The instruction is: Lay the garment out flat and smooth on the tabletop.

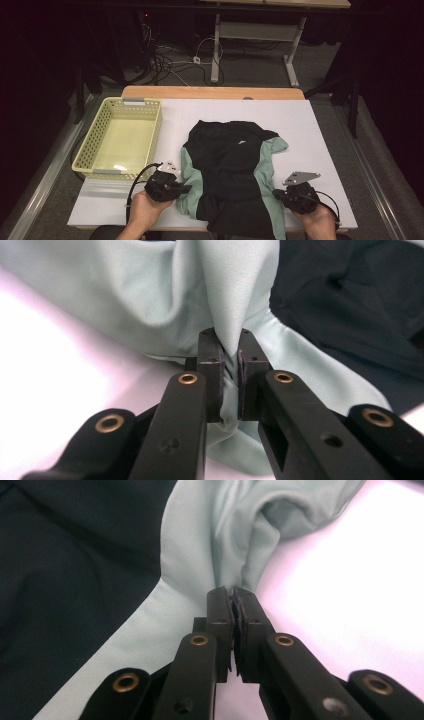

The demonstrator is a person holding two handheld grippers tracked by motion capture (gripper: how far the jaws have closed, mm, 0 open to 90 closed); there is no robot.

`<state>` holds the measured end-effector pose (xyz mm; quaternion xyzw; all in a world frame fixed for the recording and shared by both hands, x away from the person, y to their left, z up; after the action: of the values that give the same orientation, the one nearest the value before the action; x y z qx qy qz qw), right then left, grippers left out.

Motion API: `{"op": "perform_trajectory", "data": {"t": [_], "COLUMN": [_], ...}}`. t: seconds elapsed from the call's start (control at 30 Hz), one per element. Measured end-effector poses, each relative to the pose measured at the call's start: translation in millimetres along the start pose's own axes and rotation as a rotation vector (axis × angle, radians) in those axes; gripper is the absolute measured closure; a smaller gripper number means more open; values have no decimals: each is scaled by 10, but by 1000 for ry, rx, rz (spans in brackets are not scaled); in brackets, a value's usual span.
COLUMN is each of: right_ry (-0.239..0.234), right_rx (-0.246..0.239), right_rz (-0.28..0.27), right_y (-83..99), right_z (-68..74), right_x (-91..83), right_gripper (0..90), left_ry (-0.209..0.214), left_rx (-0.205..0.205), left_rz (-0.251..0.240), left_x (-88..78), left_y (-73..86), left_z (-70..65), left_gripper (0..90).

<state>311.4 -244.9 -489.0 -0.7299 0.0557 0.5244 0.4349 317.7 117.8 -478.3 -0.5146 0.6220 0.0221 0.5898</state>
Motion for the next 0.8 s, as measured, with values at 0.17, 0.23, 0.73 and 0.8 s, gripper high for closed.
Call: {"op": "perform_trajectory", "data": {"t": [0.17, 0.23, 0.73, 0.8], "right_ry": [-16, -22, 50, 48], "right_rx": [10, 46, 158, 160], "right_rz": [-65, -115, -94, -66], "right_y": [11, -36, -541, -522], "right_z": [40, -15, -468, -492], "right_x": [-97, -151, 302, 359], "right_gripper": [777, 750, 602, 613], "left_ry": [-22, -18, -140, -129], "left_rx": [-6, -29, -83, -87], "left_rz": [-52, -98, -101, -64], "left_x": [-76, -124, 148, 227], "left_y": [55, 30, -290, -288], "left_z": [-8, 25, 326, 354], "left_gripper": [777, 726, 481, 504]}}
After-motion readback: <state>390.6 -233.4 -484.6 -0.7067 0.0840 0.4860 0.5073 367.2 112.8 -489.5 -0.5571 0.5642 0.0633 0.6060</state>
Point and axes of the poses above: each handheld gripper's, and its own axes: x roughly forward along the jaws, y roughly out of its underside, z roughly to its left, the point moved 4 cm from there along x, roughly forward along the jaws, and after that the axes turned 4 degrees about -x, right-handed, at the moved point
